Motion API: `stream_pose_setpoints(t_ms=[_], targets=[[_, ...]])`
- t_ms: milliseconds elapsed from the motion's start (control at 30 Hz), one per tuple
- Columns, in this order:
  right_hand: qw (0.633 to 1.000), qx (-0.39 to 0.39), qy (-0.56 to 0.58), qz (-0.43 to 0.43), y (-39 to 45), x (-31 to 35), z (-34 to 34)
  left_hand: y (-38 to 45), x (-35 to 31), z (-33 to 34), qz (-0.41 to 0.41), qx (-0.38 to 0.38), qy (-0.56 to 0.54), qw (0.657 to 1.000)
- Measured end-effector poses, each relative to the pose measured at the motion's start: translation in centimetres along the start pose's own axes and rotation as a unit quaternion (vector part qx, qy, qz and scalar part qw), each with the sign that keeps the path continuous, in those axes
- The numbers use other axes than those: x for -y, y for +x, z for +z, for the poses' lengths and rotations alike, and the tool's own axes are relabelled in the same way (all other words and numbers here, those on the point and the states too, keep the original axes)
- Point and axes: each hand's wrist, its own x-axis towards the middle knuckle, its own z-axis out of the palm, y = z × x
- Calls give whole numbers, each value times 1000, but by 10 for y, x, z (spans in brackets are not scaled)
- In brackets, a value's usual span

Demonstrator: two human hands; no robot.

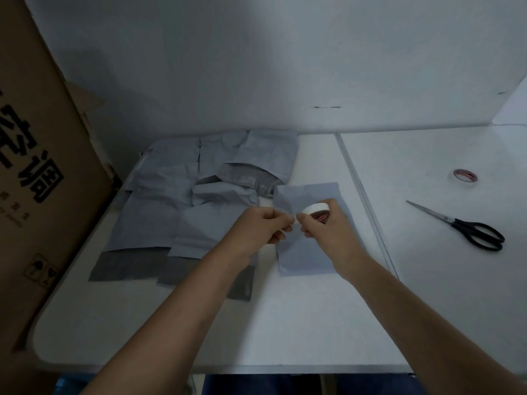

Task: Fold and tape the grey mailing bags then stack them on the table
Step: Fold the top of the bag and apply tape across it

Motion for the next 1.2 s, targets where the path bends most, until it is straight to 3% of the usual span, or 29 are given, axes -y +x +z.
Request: stream_pose_setpoints(t_ms=[100,167,200,267,333,433,700,1200], targets=[[998,-67,20,9,2,-10,-4,1,7,-7,70,-78,135,985],[994,-106,20,17,5,-18,-11,-3,18,-11,133,-153,269,942],[994,-111,7,17,6,-22,-13,-6,26,-11,166,-156,299,927],[995,-99,-13,8,6,-27,-13,-13,42,-5,234,-89,339,907],[996,-82,-19,-6,6,-30,-9,-20,57,2,300,-20,405,864],[997,-65,-17,-29,6,-30,-7,-20,66,5,372,-21,440,817],[994,-31,43,-91,6,-16,6,-17,83,6,377,-22,459,804],[987,-45,-72,-135,7,-44,13,-20,95,-10,338,-34,501,796]])
